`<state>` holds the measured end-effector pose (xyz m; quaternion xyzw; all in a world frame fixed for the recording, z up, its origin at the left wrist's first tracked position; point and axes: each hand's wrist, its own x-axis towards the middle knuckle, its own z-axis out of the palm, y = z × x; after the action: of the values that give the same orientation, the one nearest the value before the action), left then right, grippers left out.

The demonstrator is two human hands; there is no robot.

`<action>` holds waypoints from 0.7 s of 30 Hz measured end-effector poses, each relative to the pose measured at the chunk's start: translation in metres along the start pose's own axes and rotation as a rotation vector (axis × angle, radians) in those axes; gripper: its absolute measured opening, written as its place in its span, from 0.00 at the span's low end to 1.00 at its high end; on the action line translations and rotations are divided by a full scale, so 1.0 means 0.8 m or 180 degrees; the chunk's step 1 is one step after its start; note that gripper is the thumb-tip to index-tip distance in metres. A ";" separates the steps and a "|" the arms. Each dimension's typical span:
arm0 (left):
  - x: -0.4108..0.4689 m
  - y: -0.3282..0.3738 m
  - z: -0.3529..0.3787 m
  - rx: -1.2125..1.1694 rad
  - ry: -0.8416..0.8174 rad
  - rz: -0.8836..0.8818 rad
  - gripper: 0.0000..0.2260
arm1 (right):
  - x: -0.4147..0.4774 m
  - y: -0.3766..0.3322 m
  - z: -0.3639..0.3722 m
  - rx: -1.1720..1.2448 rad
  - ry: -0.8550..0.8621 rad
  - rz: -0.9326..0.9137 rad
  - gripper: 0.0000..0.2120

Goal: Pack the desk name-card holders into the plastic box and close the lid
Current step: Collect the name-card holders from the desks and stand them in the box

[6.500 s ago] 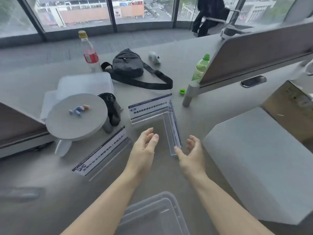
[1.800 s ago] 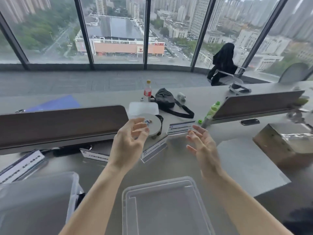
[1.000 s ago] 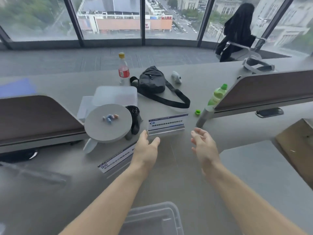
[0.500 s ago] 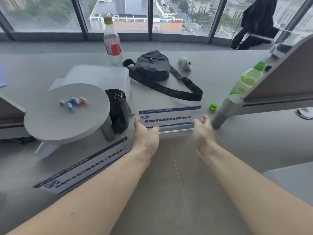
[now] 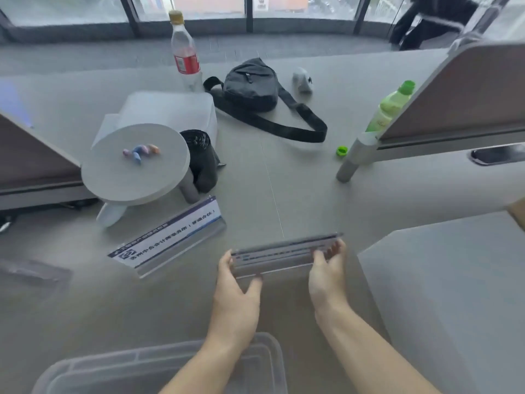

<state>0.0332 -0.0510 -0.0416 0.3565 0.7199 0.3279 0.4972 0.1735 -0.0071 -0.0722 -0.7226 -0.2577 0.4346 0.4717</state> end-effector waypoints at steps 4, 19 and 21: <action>-0.039 -0.010 -0.045 0.0992 0.0312 0.1004 0.35 | -0.084 0.011 -0.026 -0.0220 -0.0453 0.0288 0.27; -0.098 0.144 -0.159 0.2585 -0.0117 0.1814 0.10 | -0.195 -0.104 -0.042 0.0516 -0.0625 0.0947 0.42; -0.126 0.178 -0.201 0.1827 -0.0100 0.1760 0.09 | -0.227 -0.140 -0.023 0.0861 -0.0899 0.0781 0.36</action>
<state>-0.0672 -0.0791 0.1716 0.6662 0.6515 0.2293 0.2813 0.1048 -0.1104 0.1023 -0.6107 -0.1707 0.6162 0.4671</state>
